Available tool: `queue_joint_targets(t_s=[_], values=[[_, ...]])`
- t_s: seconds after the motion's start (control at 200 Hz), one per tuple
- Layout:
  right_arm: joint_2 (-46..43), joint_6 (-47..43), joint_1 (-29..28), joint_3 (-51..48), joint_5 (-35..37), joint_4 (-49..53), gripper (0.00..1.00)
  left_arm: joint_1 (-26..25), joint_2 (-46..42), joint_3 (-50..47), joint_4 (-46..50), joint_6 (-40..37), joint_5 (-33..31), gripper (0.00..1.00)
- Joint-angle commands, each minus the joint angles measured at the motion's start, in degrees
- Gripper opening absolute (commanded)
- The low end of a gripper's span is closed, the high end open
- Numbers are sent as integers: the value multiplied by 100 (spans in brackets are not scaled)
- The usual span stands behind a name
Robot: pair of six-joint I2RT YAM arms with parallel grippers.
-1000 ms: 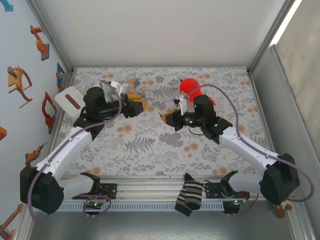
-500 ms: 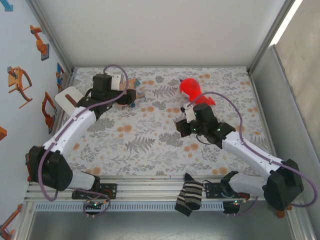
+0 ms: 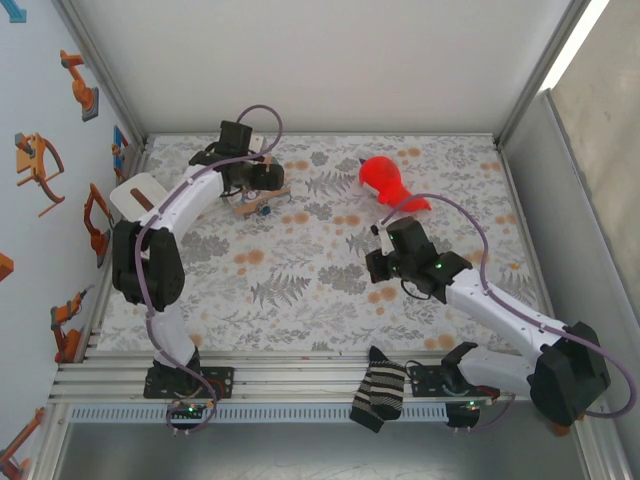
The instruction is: Unlock the padlock with the key
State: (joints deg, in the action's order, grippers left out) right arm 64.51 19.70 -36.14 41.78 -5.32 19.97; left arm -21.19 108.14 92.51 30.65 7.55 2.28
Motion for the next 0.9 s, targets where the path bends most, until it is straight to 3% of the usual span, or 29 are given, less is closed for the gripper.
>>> queue_joint_targets(t_s=[0.0, 0.411, 0.897], values=[[-97, 95, -33, -82, 170, 13, 0, -34, 320, 357, 329, -111, 300, 91], [-46, 166, -32, -51, 222, 188, 0, 5, 1292, 1010, 272, -269, 795, 90], [-260, 157, 166, -217, 204, 218, 0, -59, 1204, 234, 3, -61, 1552, 85]])
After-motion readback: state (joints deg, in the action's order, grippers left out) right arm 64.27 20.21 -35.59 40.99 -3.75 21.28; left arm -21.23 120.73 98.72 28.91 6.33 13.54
